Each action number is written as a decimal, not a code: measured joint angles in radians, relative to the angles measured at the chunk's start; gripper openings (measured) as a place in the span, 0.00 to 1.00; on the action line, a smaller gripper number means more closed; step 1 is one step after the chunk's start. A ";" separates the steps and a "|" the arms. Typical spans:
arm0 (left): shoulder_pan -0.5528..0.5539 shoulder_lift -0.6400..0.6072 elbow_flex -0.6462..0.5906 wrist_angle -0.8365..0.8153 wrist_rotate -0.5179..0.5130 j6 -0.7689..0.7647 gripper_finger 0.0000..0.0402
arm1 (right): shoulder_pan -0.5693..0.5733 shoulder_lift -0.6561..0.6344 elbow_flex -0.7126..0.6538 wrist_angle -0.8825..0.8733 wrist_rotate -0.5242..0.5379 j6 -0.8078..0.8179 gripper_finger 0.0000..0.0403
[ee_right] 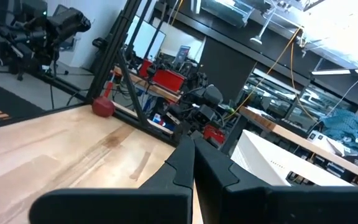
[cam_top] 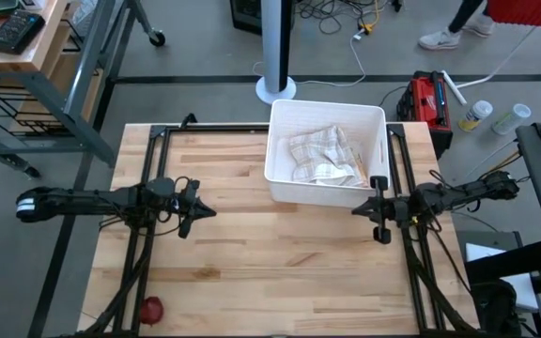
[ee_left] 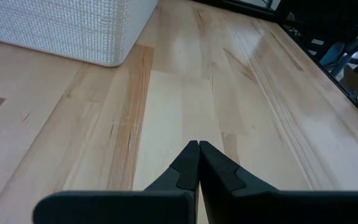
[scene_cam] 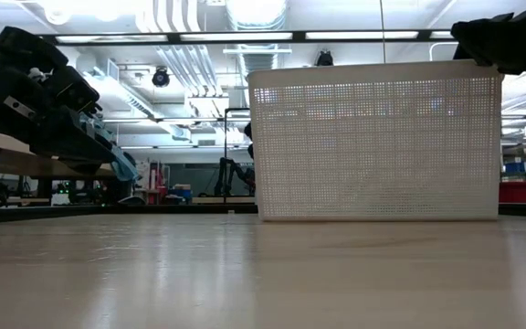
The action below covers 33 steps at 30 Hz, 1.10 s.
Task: Fold towel
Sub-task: Return to Home Position
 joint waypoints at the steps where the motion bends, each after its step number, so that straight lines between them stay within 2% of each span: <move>1: 0.000 0.000 0.000 0.000 0.000 0.000 0.00 | 0.000 0.000 0.000 0.001 0.000 0.005 0.00; 33: 0.000 0.000 0.000 0.000 0.000 0.000 0.00 | 0.000 0.000 0.000 -0.003 0.000 -0.017 0.00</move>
